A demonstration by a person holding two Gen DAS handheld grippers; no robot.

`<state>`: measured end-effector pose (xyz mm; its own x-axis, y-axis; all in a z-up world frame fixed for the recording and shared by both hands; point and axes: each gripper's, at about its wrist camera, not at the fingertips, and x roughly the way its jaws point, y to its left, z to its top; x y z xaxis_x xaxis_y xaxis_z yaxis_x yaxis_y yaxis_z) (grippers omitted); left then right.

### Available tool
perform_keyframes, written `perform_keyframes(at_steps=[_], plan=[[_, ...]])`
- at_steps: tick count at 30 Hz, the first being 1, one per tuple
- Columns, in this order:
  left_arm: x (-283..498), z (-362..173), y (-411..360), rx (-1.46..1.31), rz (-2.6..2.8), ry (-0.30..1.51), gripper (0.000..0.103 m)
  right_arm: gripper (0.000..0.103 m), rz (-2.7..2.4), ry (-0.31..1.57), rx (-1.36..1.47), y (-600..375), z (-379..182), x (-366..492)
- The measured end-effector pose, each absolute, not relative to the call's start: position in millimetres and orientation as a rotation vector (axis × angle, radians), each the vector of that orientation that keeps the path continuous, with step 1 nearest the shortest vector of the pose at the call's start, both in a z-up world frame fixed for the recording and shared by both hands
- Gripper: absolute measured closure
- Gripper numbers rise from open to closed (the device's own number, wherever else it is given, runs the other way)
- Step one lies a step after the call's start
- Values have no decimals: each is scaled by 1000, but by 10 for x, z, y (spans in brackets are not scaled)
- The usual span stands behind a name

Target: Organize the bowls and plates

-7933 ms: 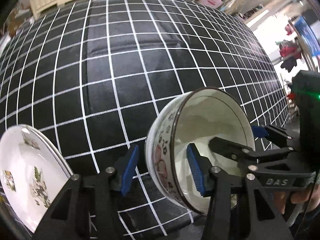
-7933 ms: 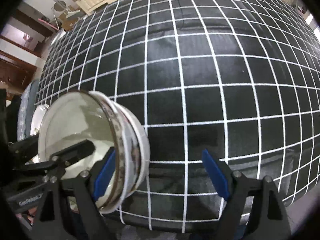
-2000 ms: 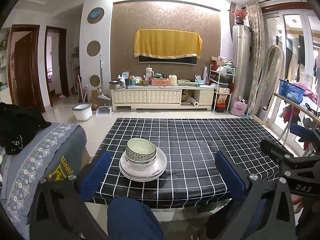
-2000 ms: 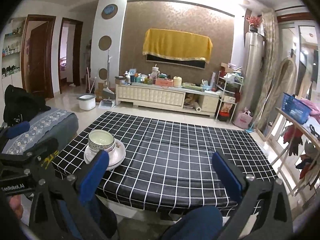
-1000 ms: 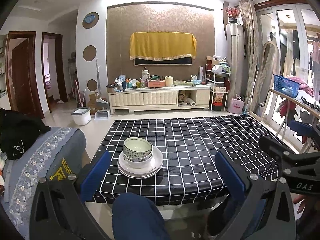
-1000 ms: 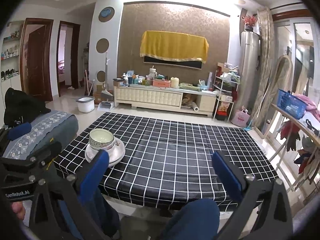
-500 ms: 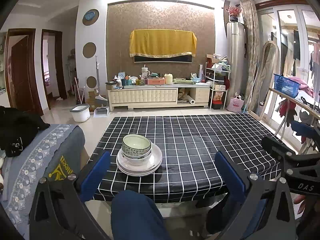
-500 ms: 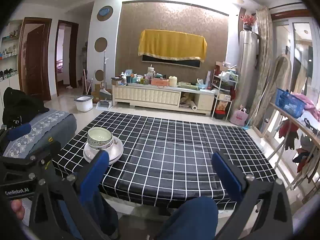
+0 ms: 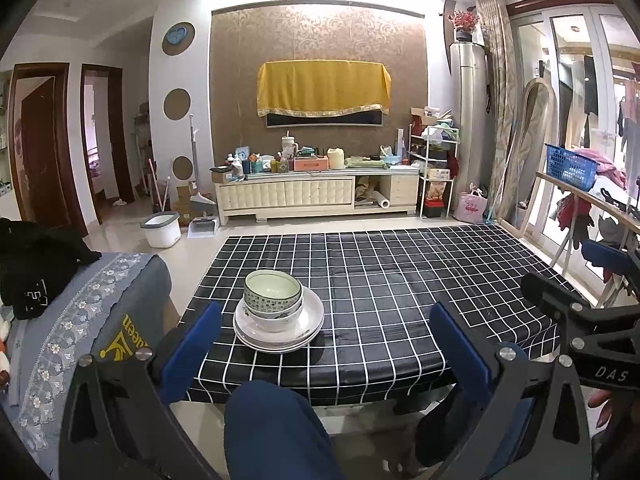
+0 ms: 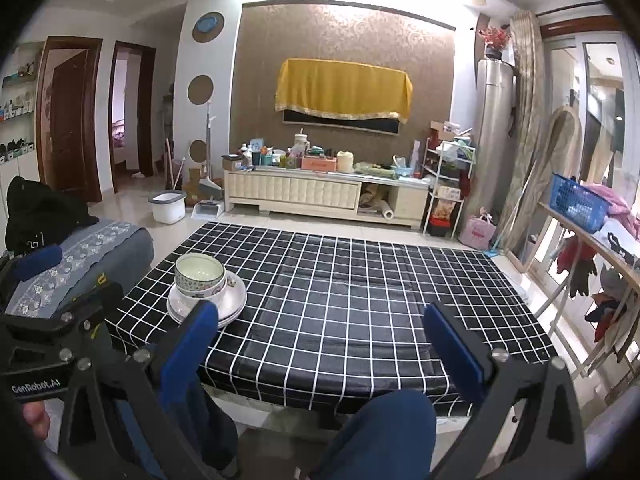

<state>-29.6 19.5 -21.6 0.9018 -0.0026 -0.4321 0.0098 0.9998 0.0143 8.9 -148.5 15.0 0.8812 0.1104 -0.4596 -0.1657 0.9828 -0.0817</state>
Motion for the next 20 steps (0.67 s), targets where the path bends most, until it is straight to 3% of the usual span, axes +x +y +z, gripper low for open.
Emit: perform_keyframes(at_steps=[20], plan=[[-310,-228,163,27,-20,447,0,0,142,480,-117,-1497,135,74]])
